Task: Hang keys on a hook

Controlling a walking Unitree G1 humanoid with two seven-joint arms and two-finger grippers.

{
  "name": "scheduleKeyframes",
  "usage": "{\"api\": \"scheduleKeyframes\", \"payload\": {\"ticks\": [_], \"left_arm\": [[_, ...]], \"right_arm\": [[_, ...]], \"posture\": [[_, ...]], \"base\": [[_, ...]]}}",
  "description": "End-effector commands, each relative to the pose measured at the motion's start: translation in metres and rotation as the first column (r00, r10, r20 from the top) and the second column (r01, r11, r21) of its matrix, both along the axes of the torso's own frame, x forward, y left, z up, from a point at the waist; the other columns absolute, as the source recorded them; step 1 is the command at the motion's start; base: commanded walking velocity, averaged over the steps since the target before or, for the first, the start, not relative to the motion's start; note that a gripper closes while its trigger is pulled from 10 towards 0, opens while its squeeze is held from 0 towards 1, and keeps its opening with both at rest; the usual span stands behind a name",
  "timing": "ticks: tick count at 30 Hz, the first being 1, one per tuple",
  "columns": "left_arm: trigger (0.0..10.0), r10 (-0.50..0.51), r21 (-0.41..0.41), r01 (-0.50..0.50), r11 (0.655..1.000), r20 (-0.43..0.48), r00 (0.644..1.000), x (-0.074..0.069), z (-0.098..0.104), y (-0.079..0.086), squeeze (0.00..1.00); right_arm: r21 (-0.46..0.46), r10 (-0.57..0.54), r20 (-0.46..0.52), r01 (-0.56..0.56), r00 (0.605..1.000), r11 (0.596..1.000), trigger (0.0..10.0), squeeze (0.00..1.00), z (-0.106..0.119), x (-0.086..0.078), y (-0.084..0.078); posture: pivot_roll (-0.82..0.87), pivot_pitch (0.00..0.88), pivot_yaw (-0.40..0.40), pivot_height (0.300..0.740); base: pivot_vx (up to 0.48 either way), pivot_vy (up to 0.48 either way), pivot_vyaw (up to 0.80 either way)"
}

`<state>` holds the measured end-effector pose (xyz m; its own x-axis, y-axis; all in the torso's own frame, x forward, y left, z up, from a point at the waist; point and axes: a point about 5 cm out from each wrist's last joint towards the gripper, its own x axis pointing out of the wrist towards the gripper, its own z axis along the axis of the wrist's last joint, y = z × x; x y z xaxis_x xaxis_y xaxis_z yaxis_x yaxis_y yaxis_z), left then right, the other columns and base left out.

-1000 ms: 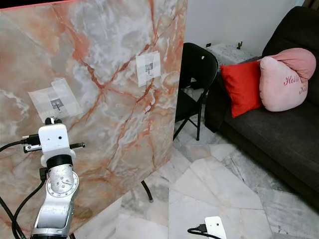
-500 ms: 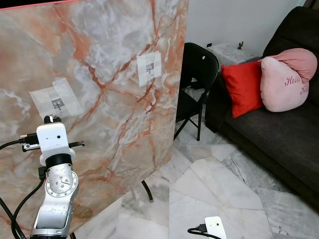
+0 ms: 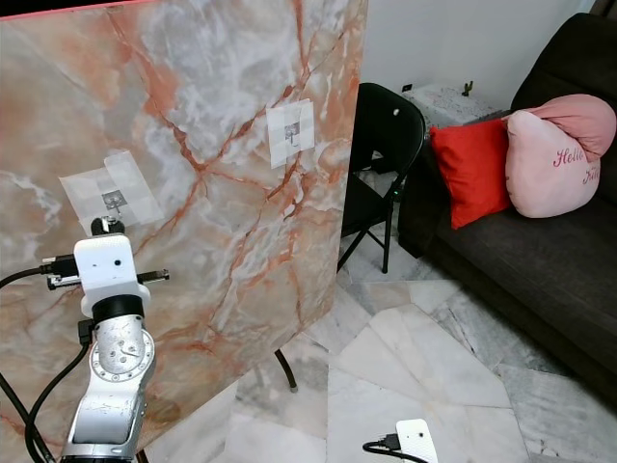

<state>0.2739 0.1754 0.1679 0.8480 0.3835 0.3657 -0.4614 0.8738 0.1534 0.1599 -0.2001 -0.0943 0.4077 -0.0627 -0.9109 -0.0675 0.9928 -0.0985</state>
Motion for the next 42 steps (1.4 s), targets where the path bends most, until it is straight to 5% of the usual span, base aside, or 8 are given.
{"api": "scheduleKeyframes", "payload": {"ticks": [1, 42], "left_arm": [[10.0, -0.028, -0.005, 0.028, 1.0, -0.006, 1.0, 0.004, 0.002, -0.006, 0.0], [10.0, 0.01, -0.013, -0.011, 1.0, -0.046, 0.999, 0.015, -0.007, -0.007, 0.0]], "right_arm": [[0.001, -0.008, 0.015, 0.008, 1.0, 1.0, 10.0, 0.0, 0.001, 0.003, -0.001], [0.003, -0.014, 0.015, 0.014, 1.0, 1.0, 10.0, 0.0, 0.001, 0.003, 0.0]], "posture": [[0.1, 0.0, -0.072, 0.74], [0.09, 0.0, -0.069, 0.74]], "base": [[0.0, 0.0, 0.0], [0.0, 0.0, 0.0]]}}
